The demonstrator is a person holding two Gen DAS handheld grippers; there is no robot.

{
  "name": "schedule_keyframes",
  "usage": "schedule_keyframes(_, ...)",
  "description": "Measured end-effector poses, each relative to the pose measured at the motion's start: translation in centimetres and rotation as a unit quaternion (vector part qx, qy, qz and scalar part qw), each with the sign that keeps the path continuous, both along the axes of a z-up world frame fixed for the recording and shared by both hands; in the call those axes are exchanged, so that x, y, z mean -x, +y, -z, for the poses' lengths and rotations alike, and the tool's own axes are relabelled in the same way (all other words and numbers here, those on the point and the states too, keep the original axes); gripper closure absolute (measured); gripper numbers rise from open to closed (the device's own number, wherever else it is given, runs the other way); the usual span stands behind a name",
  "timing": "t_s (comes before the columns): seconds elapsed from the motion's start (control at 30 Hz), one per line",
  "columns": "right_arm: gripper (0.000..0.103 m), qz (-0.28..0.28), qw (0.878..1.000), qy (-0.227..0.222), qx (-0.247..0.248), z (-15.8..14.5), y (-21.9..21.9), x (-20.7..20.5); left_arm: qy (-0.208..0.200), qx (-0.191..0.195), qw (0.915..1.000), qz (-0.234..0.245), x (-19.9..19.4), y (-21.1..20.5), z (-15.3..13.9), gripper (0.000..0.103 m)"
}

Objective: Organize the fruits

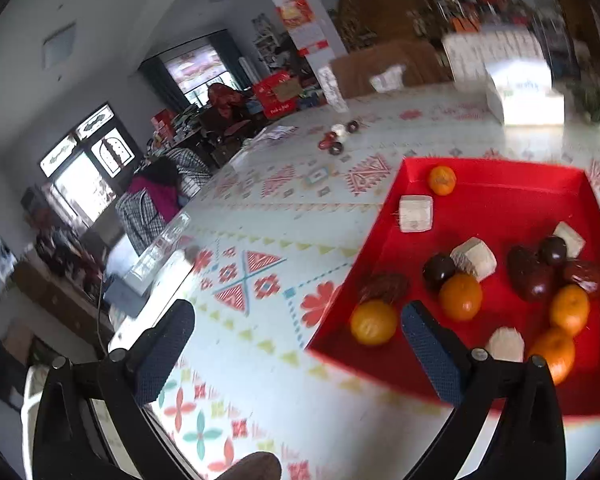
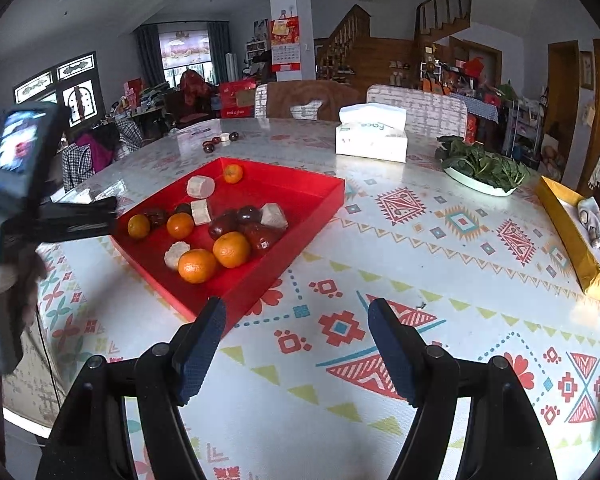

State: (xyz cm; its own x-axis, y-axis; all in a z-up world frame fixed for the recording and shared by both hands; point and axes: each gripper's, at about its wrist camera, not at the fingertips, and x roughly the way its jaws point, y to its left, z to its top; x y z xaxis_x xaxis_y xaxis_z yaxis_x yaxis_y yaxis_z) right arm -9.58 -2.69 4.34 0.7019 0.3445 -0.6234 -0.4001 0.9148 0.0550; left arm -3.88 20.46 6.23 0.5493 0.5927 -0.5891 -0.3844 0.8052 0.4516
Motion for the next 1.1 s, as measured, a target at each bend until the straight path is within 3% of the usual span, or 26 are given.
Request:
schedule_keyframes(0.23,0.025,0.012,1.0,-0.002,-0.012,-0.3,-1.3,-0.2,0.066,-0.055,0.996,0.024,-5.2,-2.9,2.4,0.0)
schedule_keyframes(0.33,0.025,0.016,1.0,0.003,-0.019,-0.2,-1.9,-0.5,0.07,-0.045,0.9949,0.056,-5.9,-4.5,2.2,0.0)
schedule_keyframes(0.5,0.025,0.022,0.999,0.011,-0.029,0.1,-2.6,-1.1,0.042,-0.037,0.994,0.094,-4.9,-7.2,0.2,0.0)
schedule_keyframes(0.6,0.025,0.024,0.999,0.015,-0.038,0.2,-3.1,-1.5,0.056,-0.059,0.9897,0.117,-5.2,-8.8,0.5,0.0)
schedule_keyframes(0.67,0.025,0.023,0.999,0.018,-0.043,0.3,-3.2,-1.7,0.075,-0.091,0.9867,0.113,-6.6,-9.5,1.6,0.0)
schedule_keyframes(0.93,0.025,0.029,0.998,0.017,-0.049,0.3,-3.9,-2.2,0.102,-0.14,0.9804,0.094,-11.3,-10.1,3.2,0.0)
schedule_keyframes(1.03,0.025,0.036,0.997,0.023,-0.058,0.3,-4.5,-2.6,0.093,-0.141,0.9823,0.08,-12.2,-9.2,2.2,0.0)
schedule_keyframes(1.1,0.025,0.037,0.997,0.025,-0.061,0.2,-4.7,-2.7,0.079,-0.112,0.9875,0.078,-11.5,-8.2,0.7,0.0)
